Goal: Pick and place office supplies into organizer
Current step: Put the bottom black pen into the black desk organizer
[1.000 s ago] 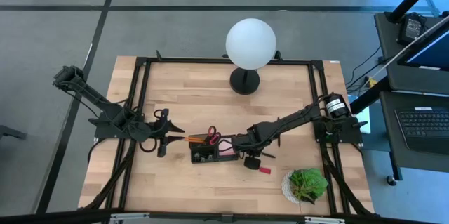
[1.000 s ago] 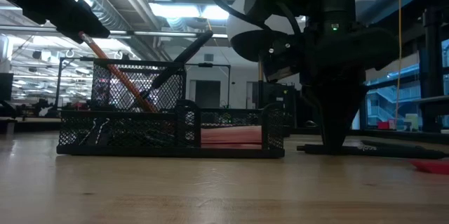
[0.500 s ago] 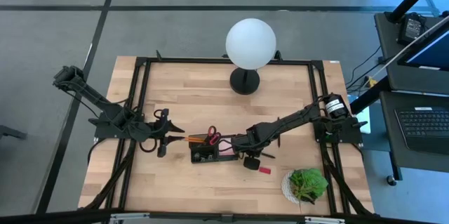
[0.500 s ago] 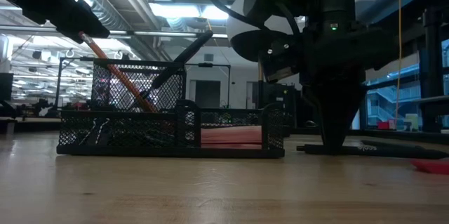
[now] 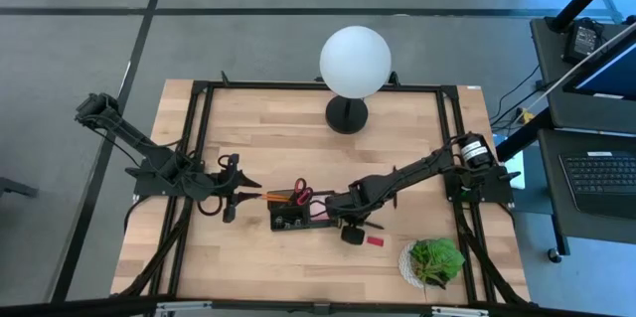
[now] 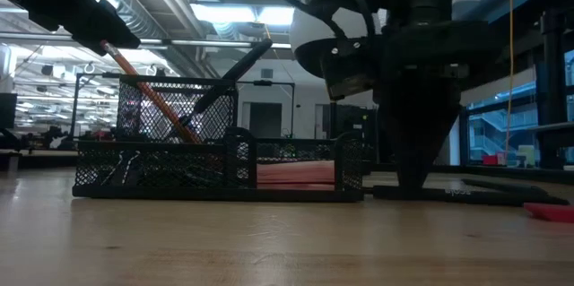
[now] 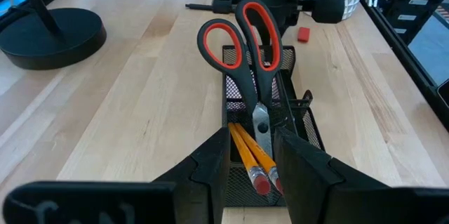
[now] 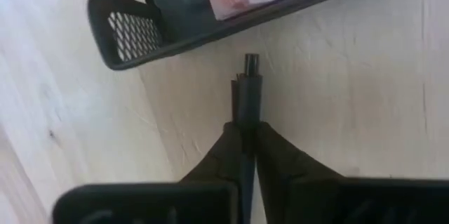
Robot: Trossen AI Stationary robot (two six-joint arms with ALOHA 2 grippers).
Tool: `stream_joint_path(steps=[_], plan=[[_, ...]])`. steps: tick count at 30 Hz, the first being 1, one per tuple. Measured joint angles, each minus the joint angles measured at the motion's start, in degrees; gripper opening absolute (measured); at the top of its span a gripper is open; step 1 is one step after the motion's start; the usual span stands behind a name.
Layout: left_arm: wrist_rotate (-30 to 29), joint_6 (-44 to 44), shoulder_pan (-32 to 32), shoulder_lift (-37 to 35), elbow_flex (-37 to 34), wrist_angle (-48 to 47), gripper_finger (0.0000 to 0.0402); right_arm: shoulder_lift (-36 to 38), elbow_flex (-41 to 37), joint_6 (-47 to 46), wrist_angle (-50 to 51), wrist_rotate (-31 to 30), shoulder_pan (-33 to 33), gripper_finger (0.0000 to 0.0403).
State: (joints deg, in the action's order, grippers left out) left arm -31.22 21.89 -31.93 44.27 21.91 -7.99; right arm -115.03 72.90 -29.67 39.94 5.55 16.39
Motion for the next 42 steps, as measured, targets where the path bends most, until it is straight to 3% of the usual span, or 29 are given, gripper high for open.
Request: stream_joint_path(steps=[10, 22, 42], plan=[[0.01, 0.00, -0.02, 0.03, 0.00, 0.00, 0.0106, 0.03, -0.05, -0.04, -0.60, -0.32, 0.16, 0.0023], [0.00, 0.02, -0.02, 0.05, 0.00, 0.00, 0.0106, -0.01, 0.04, 0.16, 2.50, -2.37, 2.81, 0.0077], [0.01, 0.04, -0.02, 0.36, 0.00, -0.01, 0.0106, -0.01, 0.06, -0.11, 6.04, -0.82, 3.00, 0.0081]])
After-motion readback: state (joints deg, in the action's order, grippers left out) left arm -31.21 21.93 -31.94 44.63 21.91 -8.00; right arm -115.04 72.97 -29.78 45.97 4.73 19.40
